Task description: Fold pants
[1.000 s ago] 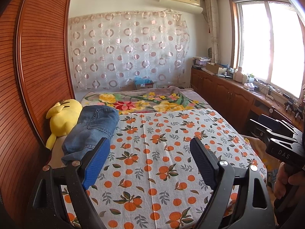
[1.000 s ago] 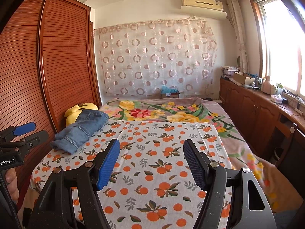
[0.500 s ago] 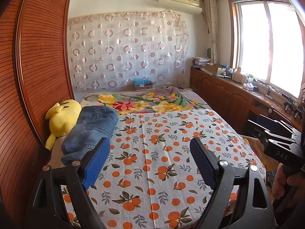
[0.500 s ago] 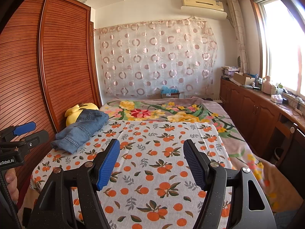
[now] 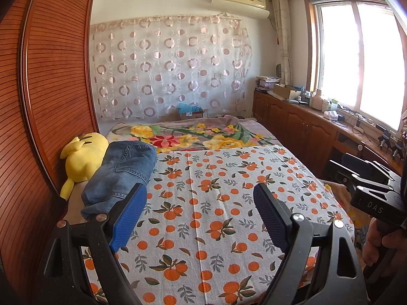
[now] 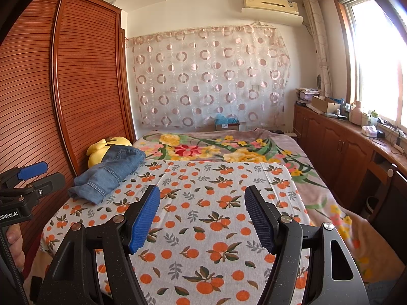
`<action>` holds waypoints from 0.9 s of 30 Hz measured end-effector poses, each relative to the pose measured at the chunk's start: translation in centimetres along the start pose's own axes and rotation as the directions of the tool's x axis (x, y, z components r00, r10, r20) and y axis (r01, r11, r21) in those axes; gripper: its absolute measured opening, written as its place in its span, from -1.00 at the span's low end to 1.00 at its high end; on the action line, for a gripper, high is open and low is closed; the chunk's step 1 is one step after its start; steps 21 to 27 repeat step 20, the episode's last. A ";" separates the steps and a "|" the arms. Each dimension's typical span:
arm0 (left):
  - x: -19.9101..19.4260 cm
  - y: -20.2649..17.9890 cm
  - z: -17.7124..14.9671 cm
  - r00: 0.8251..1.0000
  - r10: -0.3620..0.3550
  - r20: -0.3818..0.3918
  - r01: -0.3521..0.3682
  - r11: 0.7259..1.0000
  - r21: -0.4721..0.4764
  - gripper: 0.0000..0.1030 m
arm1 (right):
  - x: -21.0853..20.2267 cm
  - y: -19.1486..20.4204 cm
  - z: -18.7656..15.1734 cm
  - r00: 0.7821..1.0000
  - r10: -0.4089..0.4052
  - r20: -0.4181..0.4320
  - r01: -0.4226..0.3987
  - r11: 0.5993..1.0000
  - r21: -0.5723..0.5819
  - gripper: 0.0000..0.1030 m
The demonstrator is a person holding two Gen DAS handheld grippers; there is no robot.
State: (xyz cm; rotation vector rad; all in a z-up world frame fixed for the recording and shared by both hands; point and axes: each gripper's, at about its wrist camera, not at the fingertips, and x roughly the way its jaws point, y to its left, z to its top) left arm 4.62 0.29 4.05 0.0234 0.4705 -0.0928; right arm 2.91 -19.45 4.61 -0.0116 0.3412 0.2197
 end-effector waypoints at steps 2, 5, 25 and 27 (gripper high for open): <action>0.0 0.0 0.0 1.000 0.001 0.000 -0.001 1.000 0.001 0.67 | 0.0 0.0 0.0 1.000 0.000 0.000 0.000 1.000 -0.001 0.38; -0.1 0.1 0.0 1.000 0.000 0.000 0.000 1.000 0.000 0.67 | 0.0 0.0 0.0 1.000 0.000 0.000 0.000 1.000 0.000 0.38; 0.0 0.0 0.0 1.000 0.000 0.000 0.000 1.000 -0.001 0.67 | -0.1 0.0 -0.1 1.000 0.000 -0.001 0.000 1.000 0.000 0.38; 0.0 0.0 0.0 1.000 0.000 0.000 0.000 1.000 -0.001 0.67 | -0.1 0.0 -0.1 1.000 0.000 -0.001 0.000 1.000 0.000 0.38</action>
